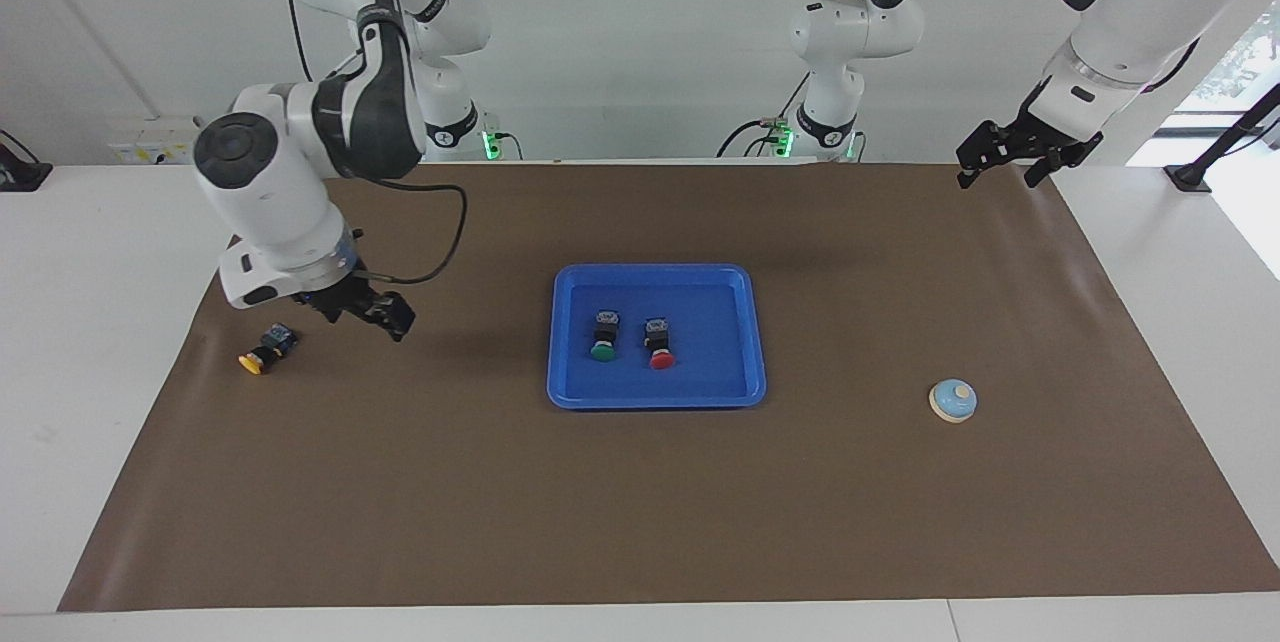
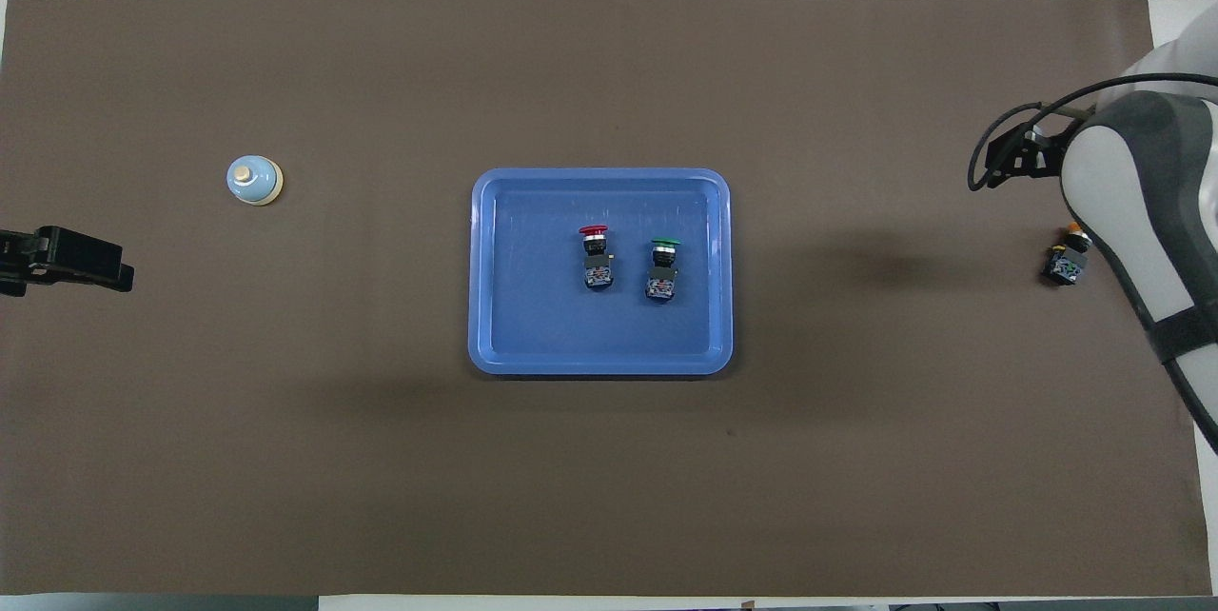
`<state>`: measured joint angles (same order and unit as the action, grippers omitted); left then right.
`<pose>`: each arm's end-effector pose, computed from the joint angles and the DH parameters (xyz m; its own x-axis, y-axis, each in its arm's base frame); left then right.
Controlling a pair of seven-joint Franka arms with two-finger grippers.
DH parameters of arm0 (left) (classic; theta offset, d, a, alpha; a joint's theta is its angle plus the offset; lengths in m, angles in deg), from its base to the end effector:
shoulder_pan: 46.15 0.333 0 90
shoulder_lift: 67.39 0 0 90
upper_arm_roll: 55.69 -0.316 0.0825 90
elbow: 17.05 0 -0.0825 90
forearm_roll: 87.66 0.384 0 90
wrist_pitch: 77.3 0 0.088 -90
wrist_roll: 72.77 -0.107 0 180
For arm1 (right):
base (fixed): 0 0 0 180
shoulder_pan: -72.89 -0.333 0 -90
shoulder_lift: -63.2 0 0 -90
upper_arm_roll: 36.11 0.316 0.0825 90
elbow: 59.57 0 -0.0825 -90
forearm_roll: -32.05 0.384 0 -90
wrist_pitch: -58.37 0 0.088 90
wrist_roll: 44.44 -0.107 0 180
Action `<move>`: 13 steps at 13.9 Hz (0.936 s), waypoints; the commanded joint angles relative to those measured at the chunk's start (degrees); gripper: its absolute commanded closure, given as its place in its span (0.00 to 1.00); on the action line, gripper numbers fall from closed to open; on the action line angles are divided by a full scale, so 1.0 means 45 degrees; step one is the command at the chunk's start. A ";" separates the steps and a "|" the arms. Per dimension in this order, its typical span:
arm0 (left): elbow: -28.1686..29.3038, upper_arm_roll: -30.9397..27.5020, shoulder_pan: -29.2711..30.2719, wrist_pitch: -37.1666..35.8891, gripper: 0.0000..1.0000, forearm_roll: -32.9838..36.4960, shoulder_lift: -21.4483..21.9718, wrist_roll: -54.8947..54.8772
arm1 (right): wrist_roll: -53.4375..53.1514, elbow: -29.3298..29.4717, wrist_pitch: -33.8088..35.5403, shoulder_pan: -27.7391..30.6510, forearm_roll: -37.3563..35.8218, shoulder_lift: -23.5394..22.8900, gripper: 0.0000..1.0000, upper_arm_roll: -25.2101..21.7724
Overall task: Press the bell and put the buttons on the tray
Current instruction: 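Move the right gripper back to the yellow-capped button and grasp it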
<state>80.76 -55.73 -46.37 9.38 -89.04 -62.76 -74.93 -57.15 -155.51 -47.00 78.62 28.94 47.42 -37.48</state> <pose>0.5200 -0.0043 0.5995 0.9928 -0.0422 -0.1122 -0.0393 -0.9988 0.0284 0.6231 -0.0807 0.4333 0.9411 -0.3242 -0.0957 -0.3174 -0.9449 0.0799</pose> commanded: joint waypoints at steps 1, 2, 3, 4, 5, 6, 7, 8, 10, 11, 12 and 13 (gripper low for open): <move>-0.0036 -0.0030 0.0047 -0.0103 0.00 -0.0161 0.0044 -0.0067 | 0.0887 -0.2520 -0.2045 0.1104 -0.0402 0.1104 0.00 0.0186; -0.0036 -0.0030 0.0047 -0.0103 0.00 -0.0161 0.0044 -0.0067 | 0.1122 -0.3456 -0.3020 0.1553 -0.0442 0.1416 0.00 0.0186; -0.0036 -0.0030 0.0047 -0.0103 0.00 -0.0161 0.0044 -0.0067 | 0.1356 -0.4452 -0.4094 0.2041 -0.0442 0.1689 0.00 0.0186; -0.0036 -0.0011 0.0047 -0.0103 0.00 -0.0161 0.0044 -0.0067 | 0.1494 -0.5177 -0.5013 0.2278 -0.0442 0.1847 0.00 0.0186; -0.0036 -0.0030 0.0047 -0.0103 0.00 -0.0161 0.0044 -0.0067 | 0.1476 -0.5494 -0.5660 0.2319 -0.0442 0.1868 0.00 0.0186; -0.0036 -0.0030 0.0047 -0.0103 0.00 -0.0161 0.0044 -0.0067 | 0.1379 -0.5652 -0.5976 0.2319 -0.0423 0.1849 0.00 0.0186; -0.0036 -0.0030 0.0047 -0.0103 0.00 -0.0161 0.0044 -0.0067 | 0.1281 -0.5653 -0.6037 0.2358 -0.0423 0.1771 0.00 0.0186; -0.0036 -0.0030 0.0047 -0.0103 0.00 -0.0161 0.0044 -0.0067 | 0.1203 -0.5653 -0.6405 0.2493 -0.0423 0.1596 0.00 0.0186; -0.0036 -0.0030 0.0047 -0.0103 0.00 -0.0161 0.0044 -0.0067 | 0.0931 -0.5673 -0.7479 0.2748 -0.0423 0.1148 0.00 0.0206; -0.0036 -0.0030 0.0047 -0.0103 0.00 -0.0161 0.0044 -0.0067 | 0.0523 -0.5673 -0.7754 0.2749 -0.0403 0.0875 0.00 0.0206; -0.0036 -0.0011 0.0047 -0.0103 0.00 -0.0161 0.0044 -0.0067 | -0.0042 -0.5673 -0.8066 0.2749 -0.0403 0.0620 0.00 0.0206; -0.0036 -0.0030 0.0047 -0.0103 0.00 -0.0161 0.0063 -0.0067 | -0.0396 -0.5692 -0.8069 0.2749 -0.0384 0.0541 0.00 0.0206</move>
<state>80.76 -55.73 -46.37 9.38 -89.04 -62.76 -74.93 -55.21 -180.56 -81.38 90.02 27.98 51.08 -37.45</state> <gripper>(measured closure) 0.000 0.000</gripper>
